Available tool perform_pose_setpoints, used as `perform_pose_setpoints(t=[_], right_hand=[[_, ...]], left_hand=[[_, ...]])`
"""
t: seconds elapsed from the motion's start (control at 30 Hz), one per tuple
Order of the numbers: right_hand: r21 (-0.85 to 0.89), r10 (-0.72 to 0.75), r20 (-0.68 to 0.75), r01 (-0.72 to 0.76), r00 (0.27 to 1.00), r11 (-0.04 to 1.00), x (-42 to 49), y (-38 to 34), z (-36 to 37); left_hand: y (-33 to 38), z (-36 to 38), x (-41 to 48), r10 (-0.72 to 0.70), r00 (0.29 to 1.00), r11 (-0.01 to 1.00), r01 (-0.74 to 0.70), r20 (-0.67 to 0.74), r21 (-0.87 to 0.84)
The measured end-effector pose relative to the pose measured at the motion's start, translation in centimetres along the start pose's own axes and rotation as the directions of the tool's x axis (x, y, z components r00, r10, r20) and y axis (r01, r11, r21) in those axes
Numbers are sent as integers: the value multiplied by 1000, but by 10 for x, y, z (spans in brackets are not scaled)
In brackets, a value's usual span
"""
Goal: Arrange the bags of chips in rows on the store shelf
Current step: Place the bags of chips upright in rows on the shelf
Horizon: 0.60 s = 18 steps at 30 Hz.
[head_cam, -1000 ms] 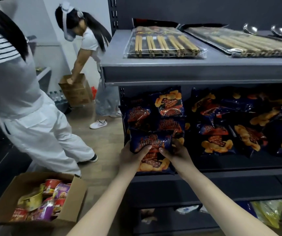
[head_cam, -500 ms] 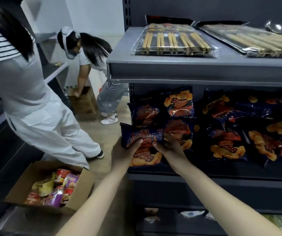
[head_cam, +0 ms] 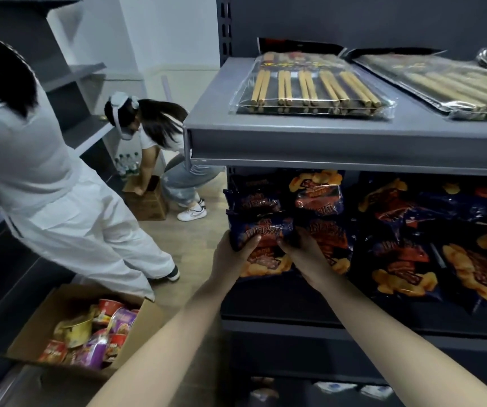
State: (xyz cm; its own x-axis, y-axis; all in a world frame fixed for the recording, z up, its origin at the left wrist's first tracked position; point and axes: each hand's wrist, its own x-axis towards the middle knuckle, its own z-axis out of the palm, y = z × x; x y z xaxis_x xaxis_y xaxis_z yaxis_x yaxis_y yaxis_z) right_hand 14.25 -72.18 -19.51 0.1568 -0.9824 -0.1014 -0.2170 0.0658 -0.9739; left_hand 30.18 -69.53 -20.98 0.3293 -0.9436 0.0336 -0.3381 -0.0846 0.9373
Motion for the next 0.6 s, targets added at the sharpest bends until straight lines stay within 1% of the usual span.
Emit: perform_pose_setpoints(t=[0.1, 0.17, 0.23, 0.3, 0.37, 0.43, 0.53, 0.6], right_hand=[[-135, -43, -55, 35, 998, 990, 2, 2, -2], [-245, -77, -81, 55, 994, 968, 3, 5, -1], [-305, -68, -111, 32, 991, 952, 3, 8, 1], [-331, -80, -136, 30, 987, 943, 1, 9, 2], [-344, -88, -165, 26, 982, 939, -1, 8, 3], [-348, -59, -215, -20, 975, 937, -3, 5, 4], [-322, -25, -305, -78, 952, 943, -5, 1, 6], [-295, -45, -339, -61, 940, 954, -8, -1, 7]], left_hand=[[0, 10, 0, 2, 992, 998, 6, -125, 64], [0, 16, 0, -8, 988, 998, 16, -154, 53], [-5, 22, 2, 8, 988, 999, -2, -156, 39], [-9, 25, 3, 20, 987, 1000, -18, -160, 10], [-9, 26, 2, 1, 986, 998, -10, -167, -55], [-7, 26, 0, -11, 989, 995, -4, -151, -101], [-3, 24, -1, -23, 991, 994, 9, -129, -110], [-2, 22, -3, -15, 991, 993, 0, -130, -115]])
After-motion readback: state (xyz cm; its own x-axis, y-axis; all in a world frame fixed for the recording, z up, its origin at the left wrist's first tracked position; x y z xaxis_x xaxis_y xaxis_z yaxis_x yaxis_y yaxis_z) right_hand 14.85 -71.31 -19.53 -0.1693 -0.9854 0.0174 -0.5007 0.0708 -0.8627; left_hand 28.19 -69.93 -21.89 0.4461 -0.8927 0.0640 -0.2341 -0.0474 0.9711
